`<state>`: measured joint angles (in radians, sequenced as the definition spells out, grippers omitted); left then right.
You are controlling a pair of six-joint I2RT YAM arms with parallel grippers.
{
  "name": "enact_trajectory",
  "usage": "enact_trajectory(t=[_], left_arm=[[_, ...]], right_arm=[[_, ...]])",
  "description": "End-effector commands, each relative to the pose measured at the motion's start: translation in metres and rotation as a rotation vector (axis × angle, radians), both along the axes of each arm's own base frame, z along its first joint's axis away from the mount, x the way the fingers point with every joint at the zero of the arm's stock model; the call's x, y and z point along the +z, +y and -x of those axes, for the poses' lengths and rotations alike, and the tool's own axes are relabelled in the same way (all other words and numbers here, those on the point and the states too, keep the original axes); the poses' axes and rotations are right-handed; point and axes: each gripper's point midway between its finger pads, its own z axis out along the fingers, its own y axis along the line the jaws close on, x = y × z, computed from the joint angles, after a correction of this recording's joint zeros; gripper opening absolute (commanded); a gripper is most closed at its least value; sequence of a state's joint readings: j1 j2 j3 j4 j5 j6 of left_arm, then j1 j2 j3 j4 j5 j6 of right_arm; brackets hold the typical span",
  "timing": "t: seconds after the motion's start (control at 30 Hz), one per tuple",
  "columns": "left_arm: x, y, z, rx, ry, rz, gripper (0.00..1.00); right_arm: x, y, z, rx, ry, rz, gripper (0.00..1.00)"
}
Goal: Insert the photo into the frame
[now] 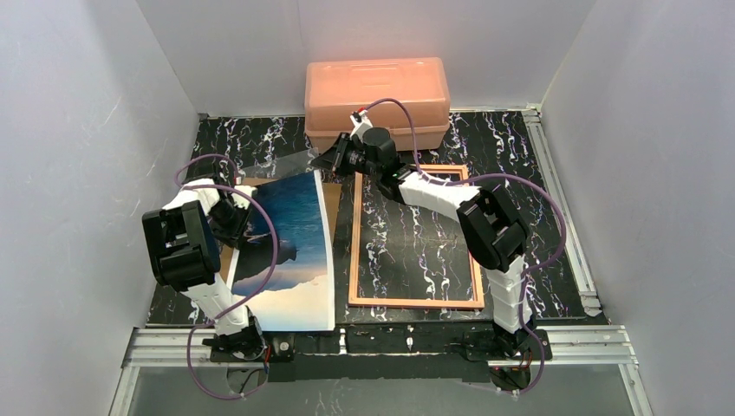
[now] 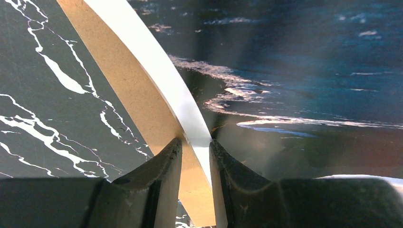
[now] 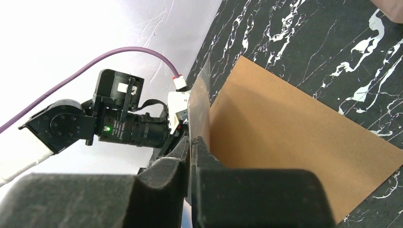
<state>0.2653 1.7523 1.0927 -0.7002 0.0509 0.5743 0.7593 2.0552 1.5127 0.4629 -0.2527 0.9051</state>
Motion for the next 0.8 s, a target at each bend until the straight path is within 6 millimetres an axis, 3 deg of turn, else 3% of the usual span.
enact_trajectory(t=[0.0,0.3,0.47,0.7,0.77], left_arm=[[-0.015,0.008,-0.010,-0.028,-0.030,-0.032,0.26],[0.004,-0.006,-0.018,0.024,-0.047,0.057,0.27],[0.014,-0.005,-0.023,0.021,-0.068,0.052,0.27],[0.019,-0.004,-0.022,0.013,-0.079,0.046,0.28],[0.018,-0.005,-0.021,0.015,-0.077,0.050,0.28]], right_arm=[[0.048,-0.001,-0.010,-0.022,-0.089,-0.067,0.12],[0.088,-0.036,-0.024,-0.130,-0.263,0.074,0.11],[0.103,-0.051,-0.022,-0.150,-0.306,0.118,0.12],[0.100,-0.060,-0.018,-0.163,-0.292,0.128,0.07],[0.086,-0.056,-0.020,-0.146,-0.261,0.148,0.16]])
